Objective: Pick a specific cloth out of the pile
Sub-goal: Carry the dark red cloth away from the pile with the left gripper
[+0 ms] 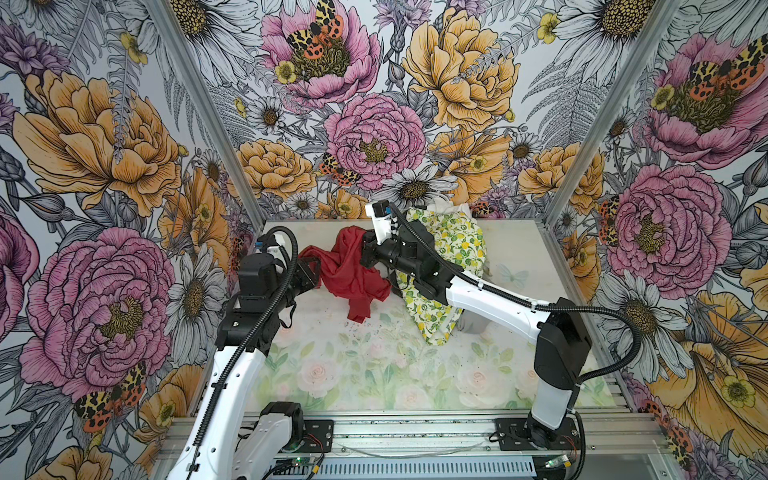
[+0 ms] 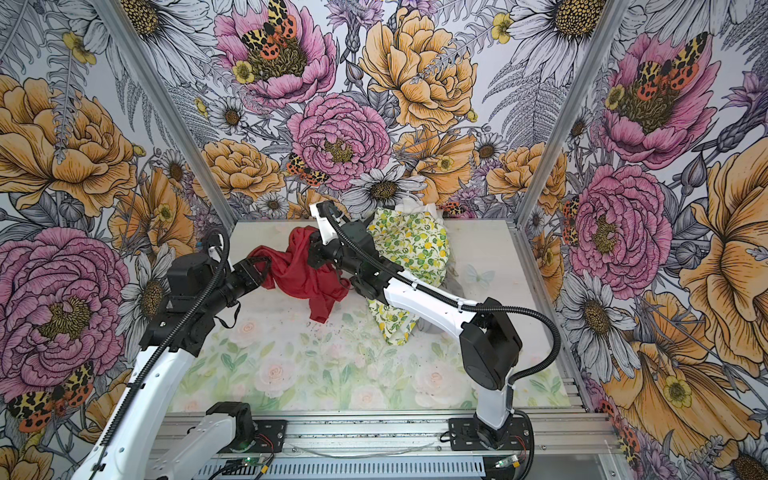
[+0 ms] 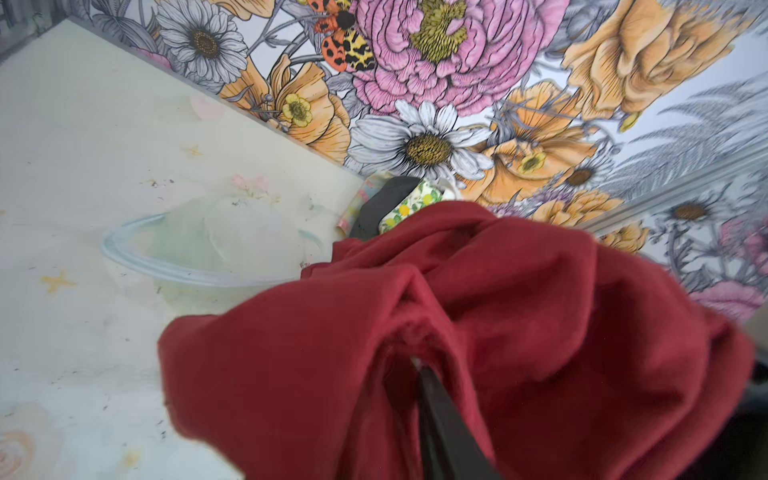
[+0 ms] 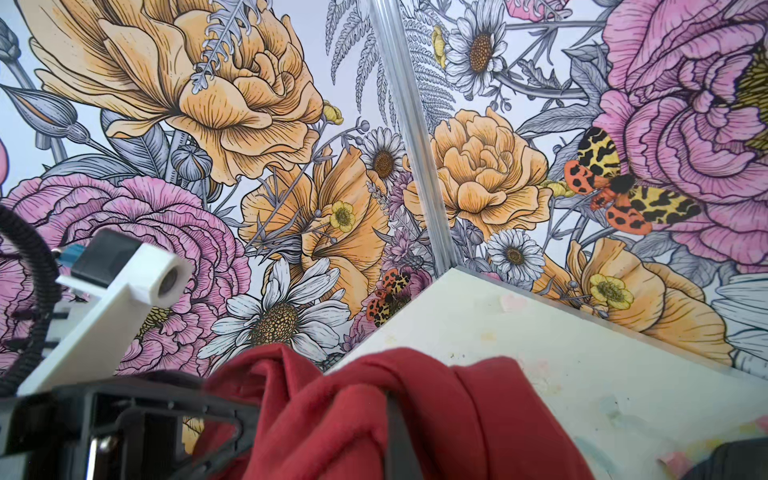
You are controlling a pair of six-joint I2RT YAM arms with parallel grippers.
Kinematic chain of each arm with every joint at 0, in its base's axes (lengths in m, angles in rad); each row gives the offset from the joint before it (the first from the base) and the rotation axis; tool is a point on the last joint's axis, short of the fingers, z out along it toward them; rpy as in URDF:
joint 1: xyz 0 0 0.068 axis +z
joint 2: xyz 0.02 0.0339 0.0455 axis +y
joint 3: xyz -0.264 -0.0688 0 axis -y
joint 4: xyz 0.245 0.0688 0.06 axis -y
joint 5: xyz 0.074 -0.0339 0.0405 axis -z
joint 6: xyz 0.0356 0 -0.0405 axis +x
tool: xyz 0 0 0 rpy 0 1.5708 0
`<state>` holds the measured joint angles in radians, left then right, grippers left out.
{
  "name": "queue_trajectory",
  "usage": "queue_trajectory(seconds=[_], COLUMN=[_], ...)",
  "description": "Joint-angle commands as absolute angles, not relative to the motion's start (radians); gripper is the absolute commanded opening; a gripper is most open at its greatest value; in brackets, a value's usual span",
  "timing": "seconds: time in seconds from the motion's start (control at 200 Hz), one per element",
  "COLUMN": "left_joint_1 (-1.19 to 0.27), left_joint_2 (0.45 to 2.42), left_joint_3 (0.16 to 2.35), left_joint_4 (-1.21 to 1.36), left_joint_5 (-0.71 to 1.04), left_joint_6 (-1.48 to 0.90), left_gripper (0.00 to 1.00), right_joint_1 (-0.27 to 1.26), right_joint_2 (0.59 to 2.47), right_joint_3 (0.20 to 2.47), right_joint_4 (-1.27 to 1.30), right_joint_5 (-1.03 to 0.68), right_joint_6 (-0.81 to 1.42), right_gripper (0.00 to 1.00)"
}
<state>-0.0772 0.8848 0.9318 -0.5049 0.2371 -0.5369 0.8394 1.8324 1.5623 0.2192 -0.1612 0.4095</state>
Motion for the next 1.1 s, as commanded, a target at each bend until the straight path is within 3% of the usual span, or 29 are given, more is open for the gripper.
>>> queue_trajectory(seconds=[0.0, 0.235, 0.72, 1.096], left_joint_1=[-0.137, -0.294, -0.466, -0.504], left_joint_2=[0.872, 0.886, 0.825, 1.008], left_joint_3=[0.86, 0.811, 0.786, 0.752], left_joint_4=[-0.454, -0.501, -0.4, -0.109], left_joint_5=[0.233, 0.084, -0.009, -0.119], left_joint_6=[-0.543, -0.509, -0.318, -0.285], left_gripper=[0.58, 0.99, 0.99, 0.99], right_joint_1=[0.846, 0.841, 0.816, 0.817], right_joint_2=[1.824, 1.809, 1.787, 1.714], right_joint_3=[1.539, 1.525, 1.539, 1.488], right_joint_4=[0.261, 0.232, 0.163, 0.201], right_joint_5=[-0.123, -0.085, -0.096, -0.141], right_joint_6=[0.441, 0.448, 0.489, 0.58], right_gripper=[0.0, 0.0, 0.0, 0.0])
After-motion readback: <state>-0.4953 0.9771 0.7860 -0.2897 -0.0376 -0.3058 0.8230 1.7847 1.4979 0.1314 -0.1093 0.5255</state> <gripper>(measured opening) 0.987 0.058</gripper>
